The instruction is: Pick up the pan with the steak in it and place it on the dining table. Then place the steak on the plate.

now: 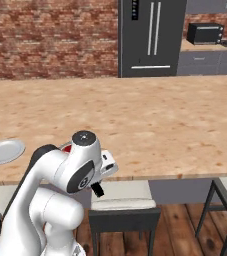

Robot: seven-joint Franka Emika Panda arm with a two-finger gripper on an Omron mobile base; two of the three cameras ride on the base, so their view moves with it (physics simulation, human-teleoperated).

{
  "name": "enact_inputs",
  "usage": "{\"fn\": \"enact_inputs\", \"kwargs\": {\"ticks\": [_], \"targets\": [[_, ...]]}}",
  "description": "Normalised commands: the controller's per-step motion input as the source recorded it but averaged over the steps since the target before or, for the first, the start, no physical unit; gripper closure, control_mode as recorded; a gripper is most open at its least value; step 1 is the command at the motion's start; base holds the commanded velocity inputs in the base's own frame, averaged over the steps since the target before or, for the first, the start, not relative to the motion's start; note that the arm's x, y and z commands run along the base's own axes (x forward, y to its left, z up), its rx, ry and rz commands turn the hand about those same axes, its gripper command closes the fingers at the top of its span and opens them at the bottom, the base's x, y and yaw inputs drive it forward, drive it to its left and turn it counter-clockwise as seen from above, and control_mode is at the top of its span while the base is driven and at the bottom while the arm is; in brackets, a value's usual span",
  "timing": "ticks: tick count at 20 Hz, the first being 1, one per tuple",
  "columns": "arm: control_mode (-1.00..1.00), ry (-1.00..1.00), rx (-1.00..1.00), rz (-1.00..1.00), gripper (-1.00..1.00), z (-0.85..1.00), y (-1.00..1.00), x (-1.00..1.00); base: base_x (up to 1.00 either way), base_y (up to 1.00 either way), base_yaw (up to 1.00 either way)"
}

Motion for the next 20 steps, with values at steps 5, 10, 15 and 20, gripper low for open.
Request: {"fn": "enact_inputs", "kwargs": {"ticks": [5,10,15,20], "targets": [[1.0,0.0,0.0,0.0,1.0,0.0,0.0,0.0,0.64,0.12,0.0],[1.0,0.0,0.0,0.0,1.0,0.0,0.0,0.0,0.02,0.0,0.0],[-1.0,0.0,0.0,-0.02,1.0,-0.06,0.26,0.3,0.0,0.0,0.0],[-1.0,0.0,0.0,-0.05,1.0,-0.17,0.6,0.51,0.0,0.0,0.0]]}}
